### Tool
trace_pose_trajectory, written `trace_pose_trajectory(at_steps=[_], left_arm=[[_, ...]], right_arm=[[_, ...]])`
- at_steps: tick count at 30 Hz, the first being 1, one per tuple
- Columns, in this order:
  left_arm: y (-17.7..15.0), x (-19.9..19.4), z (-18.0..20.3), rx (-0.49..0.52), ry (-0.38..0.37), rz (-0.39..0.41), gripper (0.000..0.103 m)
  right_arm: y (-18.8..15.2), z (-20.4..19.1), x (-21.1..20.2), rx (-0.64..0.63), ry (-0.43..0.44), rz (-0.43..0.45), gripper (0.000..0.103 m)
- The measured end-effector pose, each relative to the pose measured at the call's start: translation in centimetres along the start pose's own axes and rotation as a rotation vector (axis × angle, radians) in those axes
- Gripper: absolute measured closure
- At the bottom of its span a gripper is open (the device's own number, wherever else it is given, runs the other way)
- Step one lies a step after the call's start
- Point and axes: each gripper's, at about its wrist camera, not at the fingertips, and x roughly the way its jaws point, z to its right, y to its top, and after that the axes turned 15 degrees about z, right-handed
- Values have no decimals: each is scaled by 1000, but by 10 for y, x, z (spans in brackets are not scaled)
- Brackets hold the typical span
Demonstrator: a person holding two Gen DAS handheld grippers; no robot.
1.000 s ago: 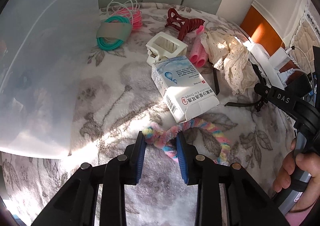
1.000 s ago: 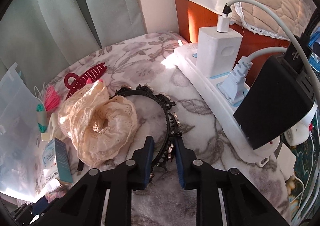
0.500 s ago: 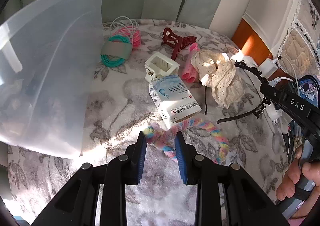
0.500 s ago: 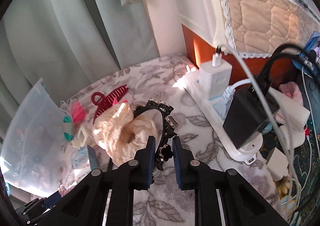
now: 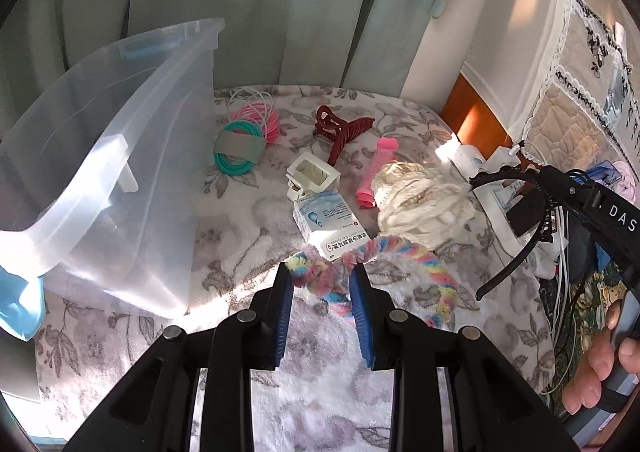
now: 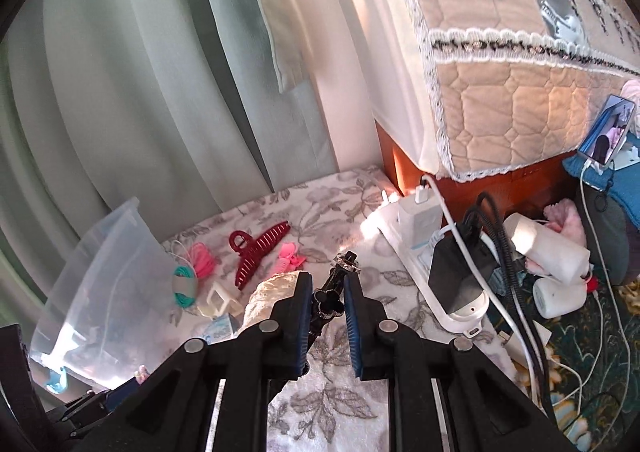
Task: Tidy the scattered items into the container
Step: 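Lift the rope toy and the headband and carry both over the clear box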
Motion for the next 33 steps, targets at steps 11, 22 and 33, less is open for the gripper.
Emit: trace_pose_trajectory(at_steps=[11, 22, 33], left_arm=[[11, -28, -2, -8, -7, 63, 74], [48, -62, -21, -65, 8, 179, 74], [109, -117, -60, -190, 35, 383, 74]], right_arm=[[18, -6, -34, -6, 14, 71, 85], [38, -30, -65, -29, 45, 143, 85], [73, -69, -92, -37, 119, 246, 85]])
